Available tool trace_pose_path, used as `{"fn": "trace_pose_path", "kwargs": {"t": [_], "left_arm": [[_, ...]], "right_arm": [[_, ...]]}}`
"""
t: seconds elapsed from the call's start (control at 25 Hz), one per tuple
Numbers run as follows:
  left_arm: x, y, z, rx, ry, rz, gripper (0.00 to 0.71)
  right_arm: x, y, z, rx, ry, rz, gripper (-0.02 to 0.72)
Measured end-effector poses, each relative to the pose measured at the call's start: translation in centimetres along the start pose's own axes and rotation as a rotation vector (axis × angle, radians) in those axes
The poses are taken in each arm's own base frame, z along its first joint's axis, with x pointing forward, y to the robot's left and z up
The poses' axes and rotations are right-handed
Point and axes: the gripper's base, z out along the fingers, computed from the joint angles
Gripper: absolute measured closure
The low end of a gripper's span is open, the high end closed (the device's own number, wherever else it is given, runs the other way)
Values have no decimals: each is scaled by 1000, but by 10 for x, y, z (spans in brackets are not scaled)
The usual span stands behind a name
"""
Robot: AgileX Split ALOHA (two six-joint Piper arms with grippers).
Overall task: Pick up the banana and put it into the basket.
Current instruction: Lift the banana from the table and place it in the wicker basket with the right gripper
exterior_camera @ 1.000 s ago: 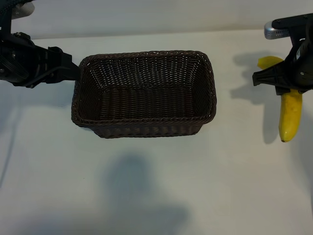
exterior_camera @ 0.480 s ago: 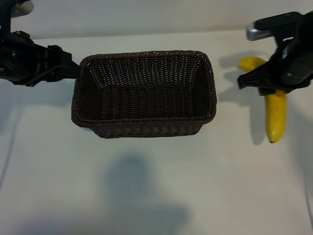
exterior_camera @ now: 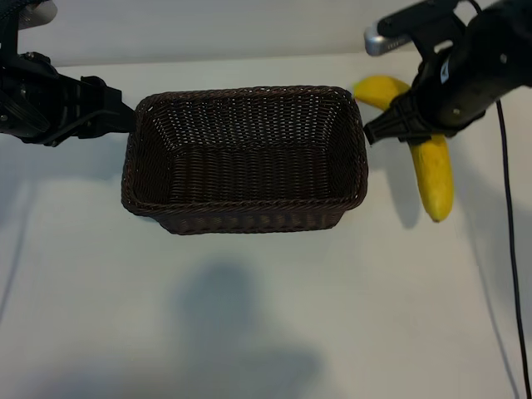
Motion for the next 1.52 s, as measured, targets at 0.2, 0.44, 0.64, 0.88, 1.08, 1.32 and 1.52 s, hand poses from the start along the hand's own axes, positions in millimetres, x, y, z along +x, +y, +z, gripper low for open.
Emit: {"fn": "trace_pose_path", "kwargs": {"t": [0.2,0.44,0.64,0.88,1.08,1.32,1.52], "left_arm": [[0,0,0,0,-1,0,123],[0,0,0,-1,-3,0,123],[0,0,0,-1,-3,0,123],[0,0,0,-1,-3,0,123],[0,0,0,-1,-3,0,123],[0,0,0,-1,-3,-1,123],[0,0,0,-1,-2,-1,123]], "right_arm": [[-6,6,-5,-59,-24,-141,293],[-7,16,-6,-139,-60,-455,293],[-7,20,-7,-177,-81,-557,293],[-7,23,4,-203,-75,-566,293],[-6,41,18,-240,-59,-624,293],[-22,62,23,-273,-87,-538,293],[-31,84,28,-298,-95,-588,293]]}}
